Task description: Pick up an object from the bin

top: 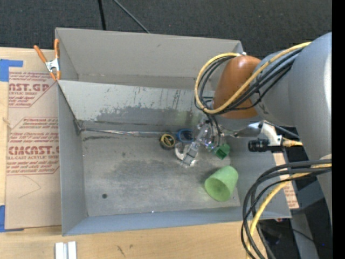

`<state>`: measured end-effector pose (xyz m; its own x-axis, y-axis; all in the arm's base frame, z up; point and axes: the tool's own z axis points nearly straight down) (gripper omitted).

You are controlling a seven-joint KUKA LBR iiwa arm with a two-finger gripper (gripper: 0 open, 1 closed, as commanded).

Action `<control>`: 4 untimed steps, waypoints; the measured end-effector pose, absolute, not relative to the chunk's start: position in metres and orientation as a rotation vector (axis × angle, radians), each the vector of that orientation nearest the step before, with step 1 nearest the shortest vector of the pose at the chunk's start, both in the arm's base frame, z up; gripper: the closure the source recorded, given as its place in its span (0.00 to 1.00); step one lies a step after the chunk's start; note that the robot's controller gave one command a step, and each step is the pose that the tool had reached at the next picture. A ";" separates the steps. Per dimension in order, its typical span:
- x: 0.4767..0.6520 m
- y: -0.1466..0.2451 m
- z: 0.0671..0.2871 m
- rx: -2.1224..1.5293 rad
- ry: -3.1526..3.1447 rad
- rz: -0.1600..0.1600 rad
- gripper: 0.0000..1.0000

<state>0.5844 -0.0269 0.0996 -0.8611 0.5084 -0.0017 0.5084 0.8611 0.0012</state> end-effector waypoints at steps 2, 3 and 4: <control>0.589 -0.027 0.069 0.982 2.983 0.001 0.00; 0.591 -0.027 0.071 0.980 2.977 0.001 1.00; 0.593 -0.027 0.178 0.978 2.977 0.004 1.00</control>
Offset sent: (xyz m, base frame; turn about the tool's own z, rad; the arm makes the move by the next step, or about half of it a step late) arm 0.0043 -0.0006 -0.0296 0.1038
